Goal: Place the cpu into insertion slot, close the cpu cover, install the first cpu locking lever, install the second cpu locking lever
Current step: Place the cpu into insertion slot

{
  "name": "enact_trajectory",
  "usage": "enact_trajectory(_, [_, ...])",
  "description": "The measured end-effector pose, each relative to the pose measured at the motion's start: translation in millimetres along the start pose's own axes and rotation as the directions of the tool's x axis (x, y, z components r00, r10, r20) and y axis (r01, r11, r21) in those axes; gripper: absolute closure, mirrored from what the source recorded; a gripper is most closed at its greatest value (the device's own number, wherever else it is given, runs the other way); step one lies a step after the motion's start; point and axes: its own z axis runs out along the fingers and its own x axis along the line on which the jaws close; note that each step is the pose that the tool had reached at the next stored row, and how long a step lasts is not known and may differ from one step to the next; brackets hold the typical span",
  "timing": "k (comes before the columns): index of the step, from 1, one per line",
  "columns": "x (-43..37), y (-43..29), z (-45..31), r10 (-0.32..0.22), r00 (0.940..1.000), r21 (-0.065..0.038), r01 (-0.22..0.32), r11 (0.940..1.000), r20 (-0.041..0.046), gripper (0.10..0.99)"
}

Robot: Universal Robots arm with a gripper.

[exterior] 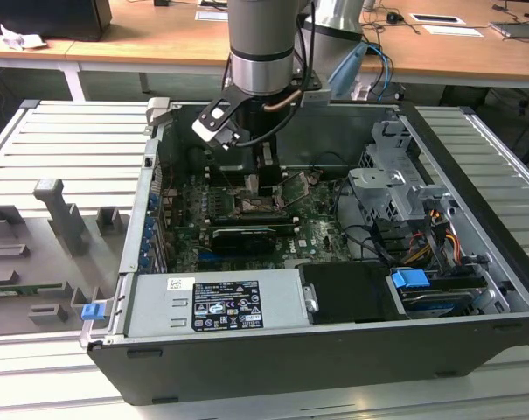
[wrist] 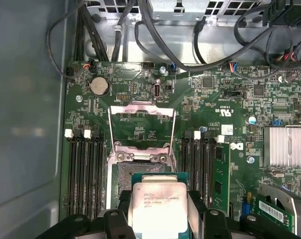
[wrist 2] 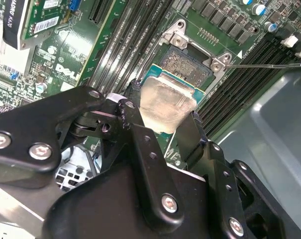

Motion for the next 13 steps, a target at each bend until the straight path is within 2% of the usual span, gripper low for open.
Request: enact_trajectory(13, [0.9,-6.5,4.5,0.000,1.0000,0.000,0.000,1.0000,-0.0003,0.557])
